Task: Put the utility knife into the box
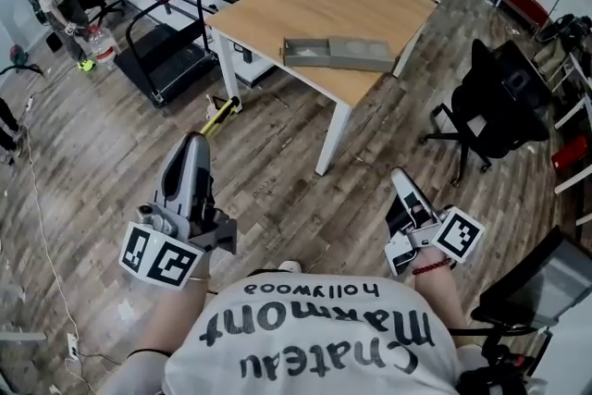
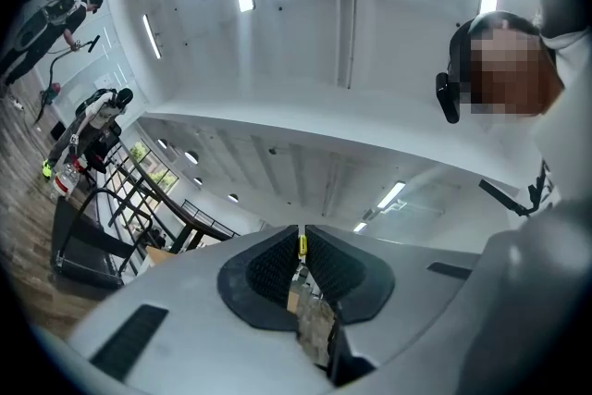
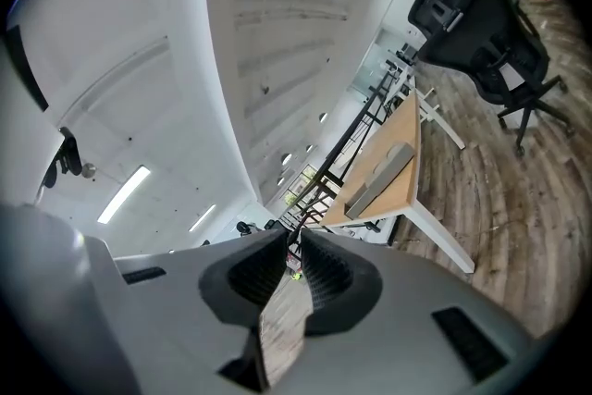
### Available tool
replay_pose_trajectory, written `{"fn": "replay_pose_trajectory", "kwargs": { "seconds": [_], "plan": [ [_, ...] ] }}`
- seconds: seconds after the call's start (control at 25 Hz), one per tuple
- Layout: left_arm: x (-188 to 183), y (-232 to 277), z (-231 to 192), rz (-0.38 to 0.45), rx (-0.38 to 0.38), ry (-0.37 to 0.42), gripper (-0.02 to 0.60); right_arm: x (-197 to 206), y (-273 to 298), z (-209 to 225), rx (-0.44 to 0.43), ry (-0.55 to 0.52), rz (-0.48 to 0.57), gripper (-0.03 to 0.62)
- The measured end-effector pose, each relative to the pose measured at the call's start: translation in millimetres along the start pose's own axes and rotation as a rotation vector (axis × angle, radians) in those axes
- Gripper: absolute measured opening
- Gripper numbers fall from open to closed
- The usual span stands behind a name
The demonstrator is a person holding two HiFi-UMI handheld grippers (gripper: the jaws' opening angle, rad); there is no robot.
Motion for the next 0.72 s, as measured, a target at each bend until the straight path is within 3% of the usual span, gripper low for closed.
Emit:
{"fn": "replay_pose_trajectory", "kwargs": {
  "seconds": [0.72],
  "plan": [
    [-6.4, 83.7, -41.7, -0.006, 0.057, 0.007, 0.025, -53.1, 44.3, 27.9, 0.031, 0.012, 0.061, 0.049]
  ]
}}
Point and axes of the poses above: the fingertips, and each gripper's own axes: y forward along the fingers, z to its right, x out of its underside, the point moved 1 cm from there along -y, backward along the fingers, and after that the axes turned 13 degrees about -z, right-handed, at the moved point
